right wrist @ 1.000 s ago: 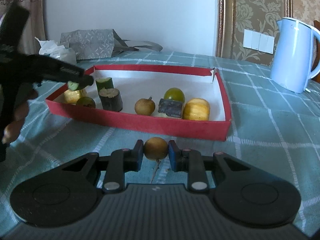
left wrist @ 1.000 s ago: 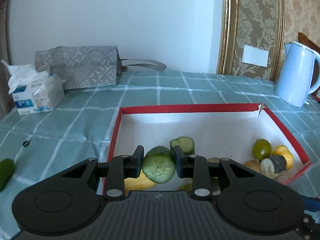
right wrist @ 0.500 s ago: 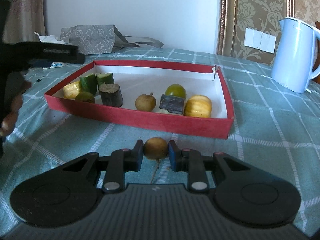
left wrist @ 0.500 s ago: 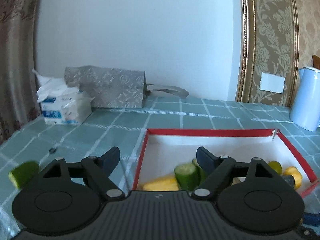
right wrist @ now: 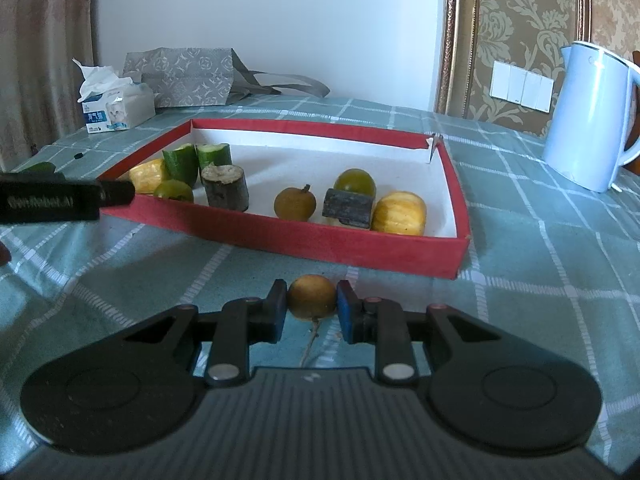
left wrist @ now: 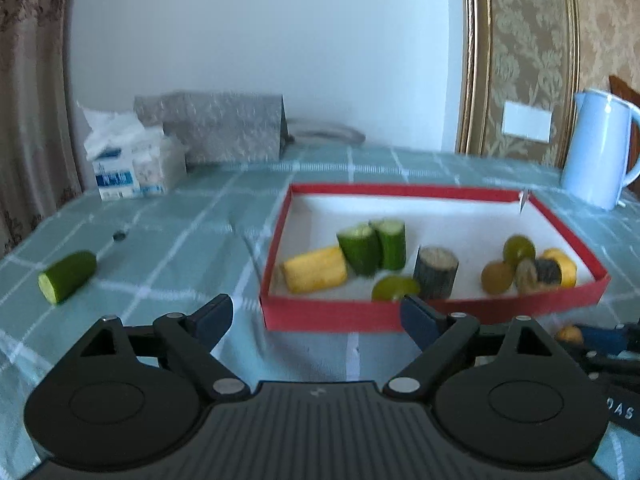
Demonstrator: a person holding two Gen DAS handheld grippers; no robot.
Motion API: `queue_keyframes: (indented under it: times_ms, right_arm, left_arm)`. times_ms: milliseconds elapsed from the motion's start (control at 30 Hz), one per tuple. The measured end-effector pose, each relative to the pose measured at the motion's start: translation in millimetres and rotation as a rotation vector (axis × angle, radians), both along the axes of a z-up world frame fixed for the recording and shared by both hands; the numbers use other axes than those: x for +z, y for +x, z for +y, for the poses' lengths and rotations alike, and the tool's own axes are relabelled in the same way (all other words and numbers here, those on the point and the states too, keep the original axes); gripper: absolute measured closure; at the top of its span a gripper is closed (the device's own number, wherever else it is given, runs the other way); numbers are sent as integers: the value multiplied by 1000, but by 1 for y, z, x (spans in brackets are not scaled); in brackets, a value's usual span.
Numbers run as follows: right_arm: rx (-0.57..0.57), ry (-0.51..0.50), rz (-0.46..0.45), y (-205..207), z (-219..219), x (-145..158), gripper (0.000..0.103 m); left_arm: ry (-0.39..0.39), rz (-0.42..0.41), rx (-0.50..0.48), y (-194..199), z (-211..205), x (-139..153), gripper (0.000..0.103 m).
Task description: Organize fruits
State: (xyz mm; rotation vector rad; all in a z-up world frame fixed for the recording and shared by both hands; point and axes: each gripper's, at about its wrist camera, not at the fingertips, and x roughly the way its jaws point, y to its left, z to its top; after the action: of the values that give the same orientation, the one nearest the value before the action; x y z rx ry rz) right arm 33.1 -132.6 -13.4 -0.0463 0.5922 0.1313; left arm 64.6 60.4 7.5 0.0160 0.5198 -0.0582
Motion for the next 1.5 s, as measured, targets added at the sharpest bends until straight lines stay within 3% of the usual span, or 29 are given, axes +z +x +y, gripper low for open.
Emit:
queue_keyframes:
  times_ms: [467, 700, 933, 967, 1033, 1100, 1200, 1333, 1500]
  right_arm:
    - [-42, 7, -45, 15, -11, 24, 78]
    - [-58, -40, -128, 53, -9, 52, 78]
    - [-79, -33, -92, 102, -9, 47, 77]
    - [-87, -30, -80, 108, -9, 45, 73]
    - [-111, -1, -104, 111, -11, 41, 48]
    - [-117, 4, -111, 110, -13, 40, 33]
    - [-136, 3, -149, 100, -16, 43, 26]
    - [-157, 40, -147, 77, -28, 49, 4]
    - [-193, 58, -118, 34, -49, 44, 3]
  left_arm:
    - [-98, 103, 24, 14, 16, -8, 12]
    - [-70, 107, 8, 13, 11, -10, 12]
    - [-56, 118, -4, 16, 7, -11, 12]
    - [-54, 118, -5, 16, 7, -12, 12]
    - [-47, 116, -5, 16, 6, -12, 12]
    - [-43, 115, -7, 16, 5, -12, 12]
    - [-37, 112, -6, 16, 4, -12, 12]
    - [-36, 93, -1, 12, 5, -10, 12]
    - [-27, 67, 0, 8, 2, -7, 12]
